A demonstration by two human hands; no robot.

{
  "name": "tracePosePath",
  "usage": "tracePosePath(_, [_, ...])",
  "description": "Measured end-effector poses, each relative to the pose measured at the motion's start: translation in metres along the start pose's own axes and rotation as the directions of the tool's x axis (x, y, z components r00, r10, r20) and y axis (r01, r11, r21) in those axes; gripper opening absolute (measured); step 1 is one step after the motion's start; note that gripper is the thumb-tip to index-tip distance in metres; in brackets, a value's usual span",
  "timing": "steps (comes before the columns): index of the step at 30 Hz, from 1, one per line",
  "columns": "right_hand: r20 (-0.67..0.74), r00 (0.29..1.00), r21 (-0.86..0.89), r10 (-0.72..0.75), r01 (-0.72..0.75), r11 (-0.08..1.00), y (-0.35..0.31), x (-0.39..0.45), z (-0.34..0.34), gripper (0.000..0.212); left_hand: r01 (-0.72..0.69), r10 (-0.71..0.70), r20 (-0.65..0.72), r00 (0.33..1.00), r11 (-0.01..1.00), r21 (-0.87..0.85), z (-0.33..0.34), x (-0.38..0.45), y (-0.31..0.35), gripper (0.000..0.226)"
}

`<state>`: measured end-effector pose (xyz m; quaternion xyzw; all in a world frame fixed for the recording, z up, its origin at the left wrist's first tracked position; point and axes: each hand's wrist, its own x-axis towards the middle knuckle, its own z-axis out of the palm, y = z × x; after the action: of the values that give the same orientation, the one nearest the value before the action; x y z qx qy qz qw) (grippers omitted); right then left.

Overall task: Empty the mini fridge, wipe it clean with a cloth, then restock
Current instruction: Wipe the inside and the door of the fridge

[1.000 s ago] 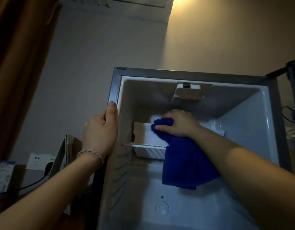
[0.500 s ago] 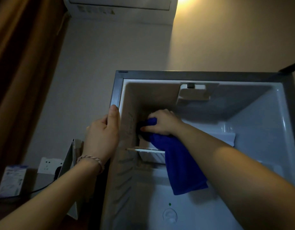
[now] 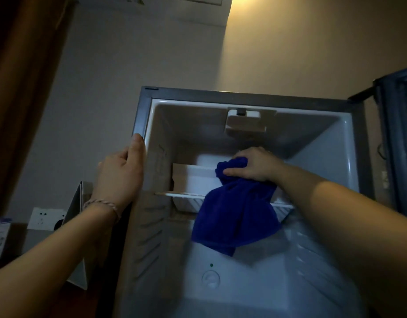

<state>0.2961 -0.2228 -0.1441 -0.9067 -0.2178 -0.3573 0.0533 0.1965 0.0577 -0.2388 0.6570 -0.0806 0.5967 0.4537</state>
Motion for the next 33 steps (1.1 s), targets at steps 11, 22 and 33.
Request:
tracePosePath(11, [-0.022, 0.991, -0.077, 0.13, -0.131, 0.988, 0.036, -0.025, -0.013, 0.062, 0.02, -0.02, -0.006, 1.0, 1.0, 0.02, -0.002, -0.003, 0.004, 0.067])
tracePosePath(22, [0.022, 0.999, -0.076, -0.039, 0.041, 0.996, -0.03, 0.011, 0.005, 0.058, -0.013, 0.014, -0.027, 1.0, 0.999, 0.037, 0.002, -0.001, -0.002, 0.068])
tracePosePath(33, [-0.047, 0.976, -0.114, -0.211, 0.204, 0.972, -0.076, 0.044, 0.037, 0.051, 0.018, -0.018, -0.007, 1.0, 0.999, 0.033, 0.002, -0.001, 0.003, 0.064])
